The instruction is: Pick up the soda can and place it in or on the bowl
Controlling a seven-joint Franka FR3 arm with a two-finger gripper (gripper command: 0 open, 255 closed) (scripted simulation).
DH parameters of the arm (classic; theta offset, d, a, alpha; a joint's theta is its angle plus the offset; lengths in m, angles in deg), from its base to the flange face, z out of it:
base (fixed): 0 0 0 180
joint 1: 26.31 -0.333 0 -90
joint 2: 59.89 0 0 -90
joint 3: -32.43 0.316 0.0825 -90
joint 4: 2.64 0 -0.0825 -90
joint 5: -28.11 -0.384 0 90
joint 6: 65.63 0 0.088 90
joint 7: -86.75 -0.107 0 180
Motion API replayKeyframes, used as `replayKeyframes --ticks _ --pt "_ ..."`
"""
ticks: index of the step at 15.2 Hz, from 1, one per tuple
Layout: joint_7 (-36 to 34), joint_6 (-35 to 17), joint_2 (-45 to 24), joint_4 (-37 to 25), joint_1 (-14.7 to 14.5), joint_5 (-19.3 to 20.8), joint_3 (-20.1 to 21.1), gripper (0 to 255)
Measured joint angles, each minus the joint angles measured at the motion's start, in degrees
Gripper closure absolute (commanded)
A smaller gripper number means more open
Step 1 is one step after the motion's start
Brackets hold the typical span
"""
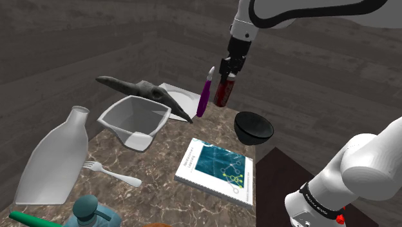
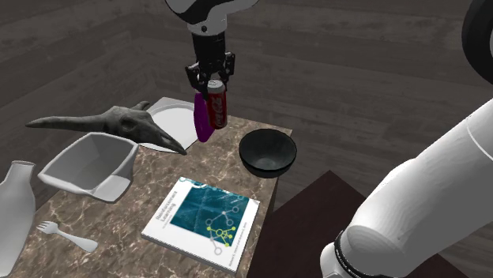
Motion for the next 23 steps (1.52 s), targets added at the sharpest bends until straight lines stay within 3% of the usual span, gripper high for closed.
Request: replayKeyframes --ticks 10,16,23 --pt "-0.2 7.3 0.0 -7.3 0.0 0.1 0.0 255" --pt "2.3 10.2 10.1 -0.1 0.7 -0.4 -1.7 255" --pt "5.9 17.2 24.5 7.4 1.6 0.3 -4.7 255"
